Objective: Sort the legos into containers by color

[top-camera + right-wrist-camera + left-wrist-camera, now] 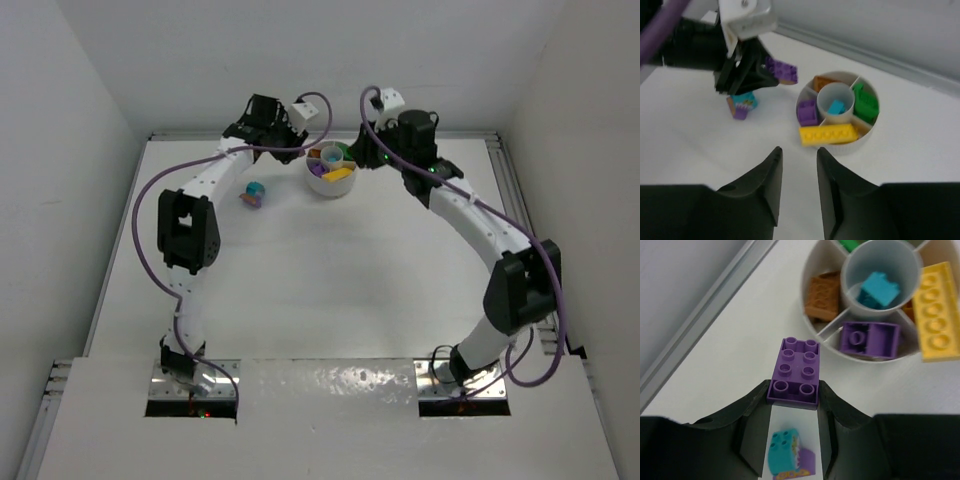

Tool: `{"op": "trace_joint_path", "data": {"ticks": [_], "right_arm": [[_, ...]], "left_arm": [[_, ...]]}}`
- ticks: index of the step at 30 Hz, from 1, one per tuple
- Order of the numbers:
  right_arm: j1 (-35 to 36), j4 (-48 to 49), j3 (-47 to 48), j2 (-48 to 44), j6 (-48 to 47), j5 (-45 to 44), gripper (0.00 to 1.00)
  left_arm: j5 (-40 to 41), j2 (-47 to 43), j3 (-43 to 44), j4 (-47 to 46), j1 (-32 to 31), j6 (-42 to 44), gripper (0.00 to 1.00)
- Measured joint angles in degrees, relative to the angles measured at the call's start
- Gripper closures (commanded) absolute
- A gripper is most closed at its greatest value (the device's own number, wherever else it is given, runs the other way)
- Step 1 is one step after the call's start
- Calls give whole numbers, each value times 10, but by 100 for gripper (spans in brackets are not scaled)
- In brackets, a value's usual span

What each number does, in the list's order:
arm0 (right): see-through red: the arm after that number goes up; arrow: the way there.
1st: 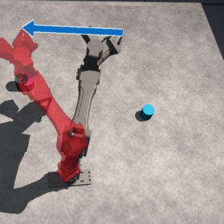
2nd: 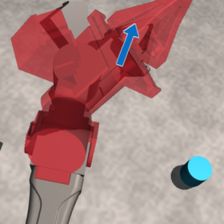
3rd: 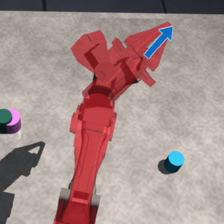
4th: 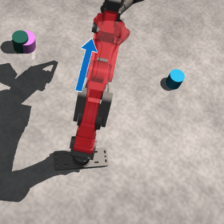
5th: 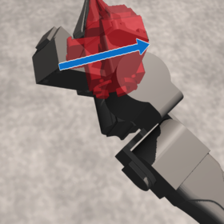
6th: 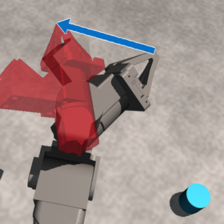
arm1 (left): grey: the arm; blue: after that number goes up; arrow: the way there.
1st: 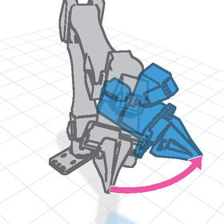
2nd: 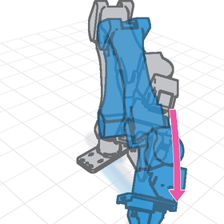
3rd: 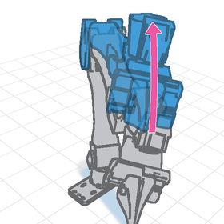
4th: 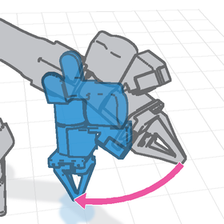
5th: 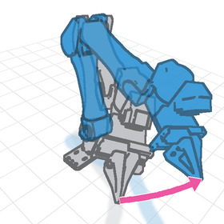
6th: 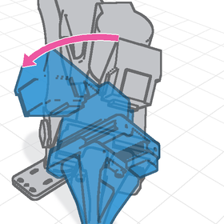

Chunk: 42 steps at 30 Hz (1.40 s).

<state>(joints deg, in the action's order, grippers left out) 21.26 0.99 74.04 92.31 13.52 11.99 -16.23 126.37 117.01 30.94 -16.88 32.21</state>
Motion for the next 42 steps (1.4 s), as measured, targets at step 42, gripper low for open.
{"op": "trace_joint_path", "data": {"ticks": [42], "right_arm": [[-16,-151,261,300,290,-276,64]], "left_arm": [[31,-17,-5,49,95,-58,100]]}}
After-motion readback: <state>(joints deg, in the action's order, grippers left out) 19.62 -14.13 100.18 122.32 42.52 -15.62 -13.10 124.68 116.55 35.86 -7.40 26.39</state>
